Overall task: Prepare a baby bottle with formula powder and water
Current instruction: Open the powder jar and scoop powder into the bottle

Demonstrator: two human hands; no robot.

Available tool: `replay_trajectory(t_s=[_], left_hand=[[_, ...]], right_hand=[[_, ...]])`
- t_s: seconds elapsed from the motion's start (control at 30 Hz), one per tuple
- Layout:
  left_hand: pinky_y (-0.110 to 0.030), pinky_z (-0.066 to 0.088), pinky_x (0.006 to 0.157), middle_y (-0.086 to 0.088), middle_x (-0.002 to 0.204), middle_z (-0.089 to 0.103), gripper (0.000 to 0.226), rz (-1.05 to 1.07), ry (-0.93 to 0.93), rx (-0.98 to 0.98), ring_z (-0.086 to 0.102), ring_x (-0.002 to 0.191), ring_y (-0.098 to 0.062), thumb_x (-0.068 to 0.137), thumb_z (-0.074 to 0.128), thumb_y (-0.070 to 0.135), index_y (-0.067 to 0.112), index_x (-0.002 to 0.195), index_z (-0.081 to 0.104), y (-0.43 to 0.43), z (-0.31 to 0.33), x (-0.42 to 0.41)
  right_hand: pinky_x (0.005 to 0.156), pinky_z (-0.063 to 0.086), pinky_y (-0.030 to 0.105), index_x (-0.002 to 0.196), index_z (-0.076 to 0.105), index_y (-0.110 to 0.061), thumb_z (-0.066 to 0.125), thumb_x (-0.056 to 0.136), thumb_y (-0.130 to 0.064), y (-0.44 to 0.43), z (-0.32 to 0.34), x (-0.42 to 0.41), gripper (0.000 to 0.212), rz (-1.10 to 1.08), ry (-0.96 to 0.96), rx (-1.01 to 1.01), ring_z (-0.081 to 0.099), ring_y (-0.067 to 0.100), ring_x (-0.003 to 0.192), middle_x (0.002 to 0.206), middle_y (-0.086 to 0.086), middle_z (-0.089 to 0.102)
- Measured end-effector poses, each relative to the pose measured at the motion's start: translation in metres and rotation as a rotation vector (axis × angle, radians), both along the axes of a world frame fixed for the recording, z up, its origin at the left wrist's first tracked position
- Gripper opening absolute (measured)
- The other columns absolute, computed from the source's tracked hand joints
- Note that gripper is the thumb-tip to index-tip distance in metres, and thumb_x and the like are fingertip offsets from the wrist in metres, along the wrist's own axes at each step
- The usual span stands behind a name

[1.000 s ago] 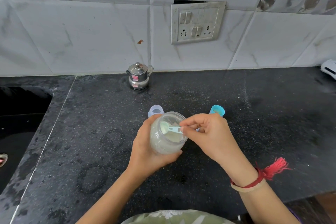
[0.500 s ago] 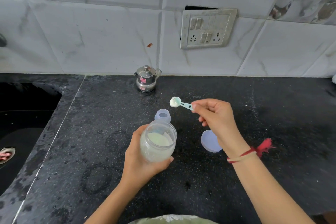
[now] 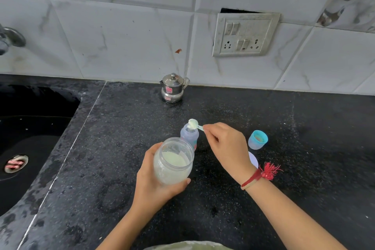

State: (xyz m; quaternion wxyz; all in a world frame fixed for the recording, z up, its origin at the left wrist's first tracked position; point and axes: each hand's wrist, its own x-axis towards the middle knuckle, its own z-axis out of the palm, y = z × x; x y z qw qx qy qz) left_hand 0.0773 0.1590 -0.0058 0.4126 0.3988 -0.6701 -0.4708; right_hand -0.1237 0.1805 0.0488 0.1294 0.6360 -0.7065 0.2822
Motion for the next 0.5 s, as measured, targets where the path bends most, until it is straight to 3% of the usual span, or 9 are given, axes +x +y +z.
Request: replay_trajectory(t_s=[0.13,0.23,0.33,0.4,0.5], left_hand=[[-0.014,0.042,0.086,0.025,0.119,0.058,0.089,-0.004,0.005,0.000,0.056,0.111,0.001,0.041,0.086,0.045,0.045,0.119,0.044,-0.001,0.002,-0.001],[-0.015,0.042,0.086,0.024,0.120,0.058,0.088,-0.010,0.011,-0.005,0.056,0.112,-0.001,0.042,0.087,0.044,0.045,0.119,0.044,0.000,0.003,-0.002],[-0.021,0.043,0.088,0.023,0.119,0.058,0.089,-0.008,0.004,-0.012,0.056,0.113,-0.003,0.042,0.087,0.044,0.044,0.120,0.045,0.000,0.002,-0.001],[-0.021,0.043,0.088,0.025,0.119,0.058,0.089,-0.009,0.003,-0.007,0.056,0.112,0.000,0.042,0.086,0.044,0.044,0.120,0.045,0.000,0.002,-0.002],[-0.017,0.043,0.087,0.027,0.118,0.058,0.090,-0.023,0.001,0.000,0.056,0.112,0.002,0.041,0.086,0.043,0.042,0.121,0.045,0.000,0.002,-0.003]], right_hand=[[0.042,0.051,0.032,0.091,0.070,-0.010,0.075,0.073,-0.003,0.006,-0.009,-0.001,0.020,0.083,0.242,-0.021,0.061,0.020,0.058,0.071,0.004,0.064],[0.045,0.054,0.031,0.097,0.070,-0.008,0.078,0.069,-0.002,0.008,-0.013,-0.002,0.029,0.117,0.271,-0.051,0.064,0.021,0.062,0.076,0.005,0.068],[0.050,0.056,0.030,0.097,0.071,-0.009,0.075,0.075,-0.004,0.008,-0.012,-0.002,0.022,0.104,0.214,-0.050,0.066,0.019,0.065,0.079,0.005,0.069],[0.054,0.054,0.026,0.093,0.072,-0.011,0.070,0.082,-0.008,0.008,-0.007,0.000,0.012,0.071,0.014,-0.060,0.063,0.012,0.066,0.079,0.002,0.069],[0.060,0.050,0.016,0.088,0.074,-0.018,0.069,0.083,-0.009,0.008,0.006,0.001,0.012,-0.035,-0.520,-0.122,0.060,0.006,0.063,0.073,-0.007,0.068]])
